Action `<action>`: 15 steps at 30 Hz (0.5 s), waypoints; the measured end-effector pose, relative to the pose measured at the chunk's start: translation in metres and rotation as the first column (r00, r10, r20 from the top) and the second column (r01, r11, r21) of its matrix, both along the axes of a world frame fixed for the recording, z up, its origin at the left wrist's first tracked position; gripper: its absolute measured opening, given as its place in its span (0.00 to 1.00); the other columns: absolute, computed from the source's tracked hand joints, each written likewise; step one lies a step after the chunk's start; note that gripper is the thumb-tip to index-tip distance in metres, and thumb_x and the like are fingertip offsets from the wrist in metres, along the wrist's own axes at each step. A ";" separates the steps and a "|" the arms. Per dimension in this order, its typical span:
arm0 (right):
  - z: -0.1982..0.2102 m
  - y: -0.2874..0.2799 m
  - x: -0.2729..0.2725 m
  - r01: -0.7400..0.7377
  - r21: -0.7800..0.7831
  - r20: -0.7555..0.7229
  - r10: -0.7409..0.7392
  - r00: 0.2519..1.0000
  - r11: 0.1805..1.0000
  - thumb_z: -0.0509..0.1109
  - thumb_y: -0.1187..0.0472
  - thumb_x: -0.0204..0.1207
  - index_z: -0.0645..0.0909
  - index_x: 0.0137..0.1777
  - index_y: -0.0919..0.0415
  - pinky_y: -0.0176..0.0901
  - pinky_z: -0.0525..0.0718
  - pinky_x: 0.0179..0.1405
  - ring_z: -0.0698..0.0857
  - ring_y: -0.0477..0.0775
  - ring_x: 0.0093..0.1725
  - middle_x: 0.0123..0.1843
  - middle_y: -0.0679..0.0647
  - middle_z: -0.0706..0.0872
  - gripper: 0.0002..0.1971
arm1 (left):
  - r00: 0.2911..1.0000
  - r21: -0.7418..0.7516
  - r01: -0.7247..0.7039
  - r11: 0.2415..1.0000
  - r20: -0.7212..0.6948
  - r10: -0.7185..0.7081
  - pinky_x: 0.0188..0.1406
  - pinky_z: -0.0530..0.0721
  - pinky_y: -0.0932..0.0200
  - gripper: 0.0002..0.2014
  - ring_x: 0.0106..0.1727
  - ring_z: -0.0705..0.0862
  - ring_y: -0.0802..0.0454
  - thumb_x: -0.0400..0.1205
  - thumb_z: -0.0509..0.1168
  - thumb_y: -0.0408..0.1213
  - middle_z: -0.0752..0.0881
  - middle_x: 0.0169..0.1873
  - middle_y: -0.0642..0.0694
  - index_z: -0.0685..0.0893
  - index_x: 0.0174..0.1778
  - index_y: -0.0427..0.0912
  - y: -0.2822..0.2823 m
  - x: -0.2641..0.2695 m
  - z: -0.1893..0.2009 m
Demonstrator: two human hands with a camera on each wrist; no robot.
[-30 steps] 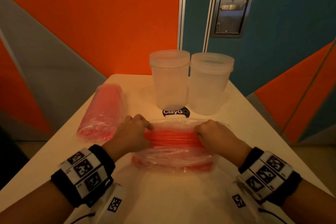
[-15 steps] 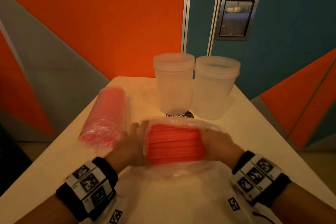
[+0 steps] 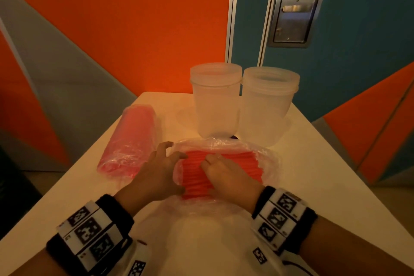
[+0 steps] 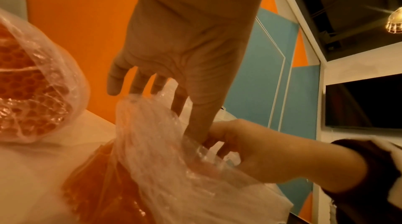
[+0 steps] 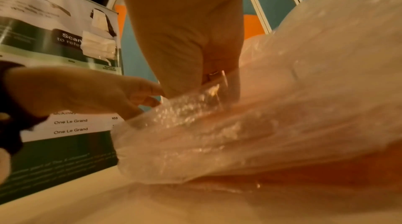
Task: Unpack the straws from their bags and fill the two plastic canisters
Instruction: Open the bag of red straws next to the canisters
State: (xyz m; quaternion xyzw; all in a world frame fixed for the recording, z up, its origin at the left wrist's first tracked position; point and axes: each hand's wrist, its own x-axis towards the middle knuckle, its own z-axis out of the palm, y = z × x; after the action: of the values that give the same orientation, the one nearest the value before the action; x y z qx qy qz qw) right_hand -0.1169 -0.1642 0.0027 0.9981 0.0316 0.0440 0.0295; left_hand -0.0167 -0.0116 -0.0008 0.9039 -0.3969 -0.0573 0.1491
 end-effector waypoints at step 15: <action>-0.017 -0.007 0.000 0.069 0.068 -0.052 -0.066 0.997 0.995 0.59 0.66 0.79 0.72 0.66 0.62 0.53 0.72 0.60 0.75 0.62 0.62 0.63 0.60 0.76 0.15 | 0.998 0.066 0.021 0.998 -0.063 -0.016 0.75 0.68 0.46 0.48 0.77 0.59 0.46 0.63 0.77 0.58 0.54 0.78 0.50 0.62 0.78 0.57 0.010 -0.004 0.012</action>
State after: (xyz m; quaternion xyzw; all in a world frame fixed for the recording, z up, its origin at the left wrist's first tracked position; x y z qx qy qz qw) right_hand -0.1172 -0.1715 -0.0141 0.9998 -0.0029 0.0193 -0.0046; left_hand -0.0203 -0.0012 0.0115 0.9024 -0.3982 -0.1002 0.1308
